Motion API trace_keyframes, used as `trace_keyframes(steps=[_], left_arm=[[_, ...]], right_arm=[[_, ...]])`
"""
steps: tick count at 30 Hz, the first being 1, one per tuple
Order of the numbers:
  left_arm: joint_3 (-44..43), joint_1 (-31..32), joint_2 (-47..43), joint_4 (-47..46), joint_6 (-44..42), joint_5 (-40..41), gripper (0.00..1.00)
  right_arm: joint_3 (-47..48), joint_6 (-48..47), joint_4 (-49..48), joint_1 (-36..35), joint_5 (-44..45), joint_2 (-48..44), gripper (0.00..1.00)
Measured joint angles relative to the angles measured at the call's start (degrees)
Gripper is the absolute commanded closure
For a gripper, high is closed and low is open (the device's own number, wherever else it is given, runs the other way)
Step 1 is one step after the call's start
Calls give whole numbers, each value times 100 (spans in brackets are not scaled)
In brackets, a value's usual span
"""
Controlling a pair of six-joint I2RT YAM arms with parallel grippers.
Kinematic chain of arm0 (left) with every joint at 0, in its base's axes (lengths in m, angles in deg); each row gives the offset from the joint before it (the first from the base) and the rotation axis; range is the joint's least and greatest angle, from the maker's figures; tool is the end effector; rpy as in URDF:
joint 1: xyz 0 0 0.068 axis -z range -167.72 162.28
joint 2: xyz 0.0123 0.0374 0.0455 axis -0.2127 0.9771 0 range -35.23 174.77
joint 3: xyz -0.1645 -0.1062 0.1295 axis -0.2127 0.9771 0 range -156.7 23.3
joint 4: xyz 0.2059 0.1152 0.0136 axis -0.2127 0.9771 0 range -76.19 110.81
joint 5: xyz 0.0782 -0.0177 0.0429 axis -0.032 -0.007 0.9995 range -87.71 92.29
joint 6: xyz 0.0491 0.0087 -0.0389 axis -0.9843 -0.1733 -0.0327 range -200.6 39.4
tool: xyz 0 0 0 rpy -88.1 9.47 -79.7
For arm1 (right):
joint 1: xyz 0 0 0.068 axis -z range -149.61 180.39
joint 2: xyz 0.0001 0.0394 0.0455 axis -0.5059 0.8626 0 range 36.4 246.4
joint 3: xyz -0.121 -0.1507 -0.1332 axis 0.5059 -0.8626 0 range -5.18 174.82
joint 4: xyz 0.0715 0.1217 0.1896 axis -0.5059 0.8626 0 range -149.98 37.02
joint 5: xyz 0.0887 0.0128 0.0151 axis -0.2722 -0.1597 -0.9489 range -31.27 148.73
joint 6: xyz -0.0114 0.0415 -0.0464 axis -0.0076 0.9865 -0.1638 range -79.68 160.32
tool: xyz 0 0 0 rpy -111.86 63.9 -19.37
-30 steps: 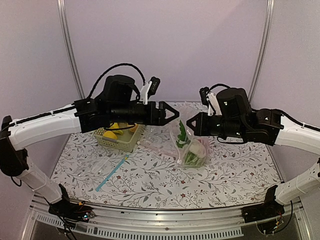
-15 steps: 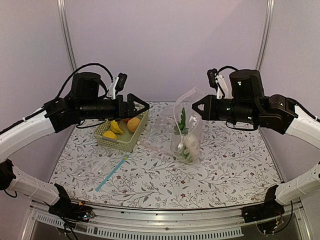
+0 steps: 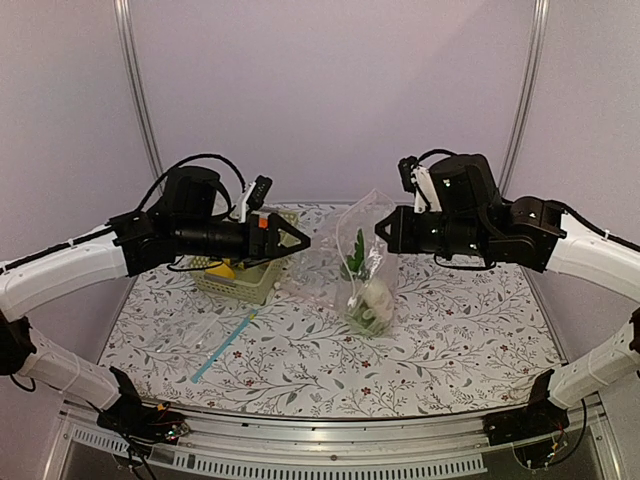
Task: Place the food in the zip-top bag and seal the zipper
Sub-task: Adjust the zipper food storage bag at the center of the board.
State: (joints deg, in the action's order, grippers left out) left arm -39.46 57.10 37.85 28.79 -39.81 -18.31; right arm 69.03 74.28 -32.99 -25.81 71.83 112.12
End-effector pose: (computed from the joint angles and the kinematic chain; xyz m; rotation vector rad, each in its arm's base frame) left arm 0.1922 -0.2151 0.2971 0.3341 2.2142 -1.2540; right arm 0.1708 0.2356 0.3274 -0.2684 2.1201 0.7255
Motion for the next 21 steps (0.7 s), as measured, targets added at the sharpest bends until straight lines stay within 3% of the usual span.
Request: trace_keyframes(steps=[12, 16, 21], left_arm=[[-33, 146, 498, -717, 308, -286, 22], [-389, 295, 1032, -745, 317, -361, 37], [-546, 372, 1344, -800, 356, -391, 67]], right_arm=[[0, 90, -149, 2, -111, 210, 100], [0, 114, -199, 2, -195, 210, 100], [-2, 122, -251, 2, -295, 210, 100]])
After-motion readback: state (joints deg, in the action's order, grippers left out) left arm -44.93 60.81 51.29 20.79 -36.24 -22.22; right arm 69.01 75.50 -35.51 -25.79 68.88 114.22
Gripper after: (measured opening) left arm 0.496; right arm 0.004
